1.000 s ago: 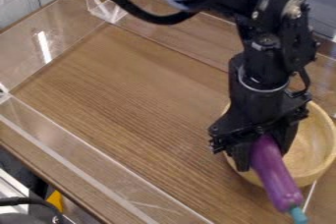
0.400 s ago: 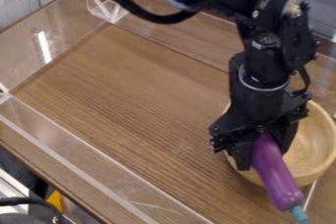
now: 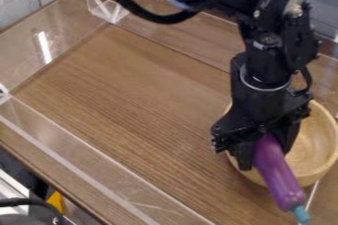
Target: Put the purple eggplant in the brown bowl
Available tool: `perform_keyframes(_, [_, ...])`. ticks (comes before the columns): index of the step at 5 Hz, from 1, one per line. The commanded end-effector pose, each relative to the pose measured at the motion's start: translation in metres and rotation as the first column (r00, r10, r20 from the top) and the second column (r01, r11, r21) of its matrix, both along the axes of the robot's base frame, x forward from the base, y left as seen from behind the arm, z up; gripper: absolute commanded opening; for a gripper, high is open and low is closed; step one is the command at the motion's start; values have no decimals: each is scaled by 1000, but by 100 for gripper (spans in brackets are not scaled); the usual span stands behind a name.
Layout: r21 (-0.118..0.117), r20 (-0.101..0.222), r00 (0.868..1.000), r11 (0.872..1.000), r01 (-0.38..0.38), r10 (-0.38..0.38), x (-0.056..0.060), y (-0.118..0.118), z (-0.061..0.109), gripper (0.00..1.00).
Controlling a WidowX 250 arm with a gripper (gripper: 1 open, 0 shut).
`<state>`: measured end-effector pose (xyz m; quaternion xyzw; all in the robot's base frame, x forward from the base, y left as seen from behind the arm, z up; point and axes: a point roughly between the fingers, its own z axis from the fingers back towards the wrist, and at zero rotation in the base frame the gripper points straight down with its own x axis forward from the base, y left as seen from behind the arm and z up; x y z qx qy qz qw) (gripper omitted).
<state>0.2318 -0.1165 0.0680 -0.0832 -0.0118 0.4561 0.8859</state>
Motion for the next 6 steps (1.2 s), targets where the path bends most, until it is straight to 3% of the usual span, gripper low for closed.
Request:
perform_keyframes(1, [-24, 49, 999, 1000, -8, 10, 12, -3, 10, 0])
perform_keyframes(6, [-27, 61, 998, 1000, -12, 14, 13, -6, 9, 0])
